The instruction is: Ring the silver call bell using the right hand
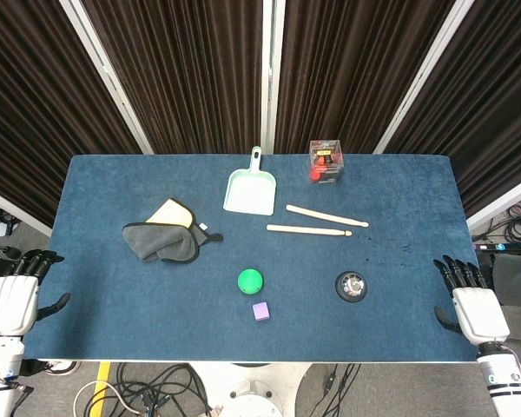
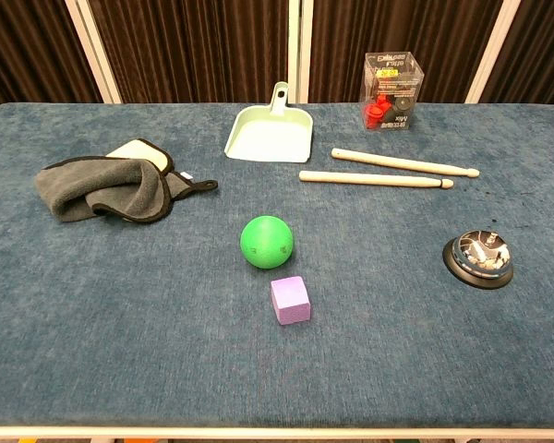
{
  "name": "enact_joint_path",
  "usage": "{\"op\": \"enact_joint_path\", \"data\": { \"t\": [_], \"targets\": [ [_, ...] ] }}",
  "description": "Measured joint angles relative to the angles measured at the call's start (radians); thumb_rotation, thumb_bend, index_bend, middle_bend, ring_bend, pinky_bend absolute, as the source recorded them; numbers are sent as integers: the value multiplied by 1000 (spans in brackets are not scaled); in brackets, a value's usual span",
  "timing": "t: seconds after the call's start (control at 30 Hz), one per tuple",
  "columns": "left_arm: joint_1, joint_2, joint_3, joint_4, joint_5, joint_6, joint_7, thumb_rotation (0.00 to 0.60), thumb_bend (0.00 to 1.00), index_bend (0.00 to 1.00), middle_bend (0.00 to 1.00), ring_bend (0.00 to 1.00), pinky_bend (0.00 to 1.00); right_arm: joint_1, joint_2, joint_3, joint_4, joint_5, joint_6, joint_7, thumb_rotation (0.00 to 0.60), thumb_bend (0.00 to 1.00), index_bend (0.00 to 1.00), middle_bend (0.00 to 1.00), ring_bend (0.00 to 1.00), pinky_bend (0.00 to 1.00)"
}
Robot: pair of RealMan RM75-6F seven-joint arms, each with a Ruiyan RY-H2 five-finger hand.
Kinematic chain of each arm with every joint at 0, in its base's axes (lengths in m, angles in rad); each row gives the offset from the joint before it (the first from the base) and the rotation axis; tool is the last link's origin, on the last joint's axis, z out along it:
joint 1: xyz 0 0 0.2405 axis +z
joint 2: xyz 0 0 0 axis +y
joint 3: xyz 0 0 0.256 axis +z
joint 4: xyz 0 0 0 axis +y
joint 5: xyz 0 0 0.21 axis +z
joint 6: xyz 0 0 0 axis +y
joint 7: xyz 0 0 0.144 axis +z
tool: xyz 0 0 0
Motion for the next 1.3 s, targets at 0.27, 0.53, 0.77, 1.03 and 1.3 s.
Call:
{"op": "enact_joint_path", "data": {
  "t": [0.27,0.53,0.77,1.03,1.3],
  "targets": [
    [2,1,4,0,-4,-6,-3,600,156,286,235,166,325,0,1,-1,0,-2,-2,2,600,289,0,0,0,0],
    [-5,4,7,-2,3,-16,-6,600,155,287,234,166,324,1,-3,-2,-1,-15,4,5,600,972,0,0,0,0],
    [-5,7,16,-5,6,-25,-6,600,156,286,231,166,324,-6,-20,2,1,-35,42,-14,600,1000,0,129,62,140],
    [-8,-14,20,22,1,-39,-18,600,156,286,226,166,325,-6,-83,9,123,-167,156,-34,600,1000,0,797,706,656],
    [-7,-15,23,27,2,-38,-28,600,156,286,226,166,325,-4,-143,-8,207,-227,191,-22,600,1000,0,879,811,701]
  ]
}}
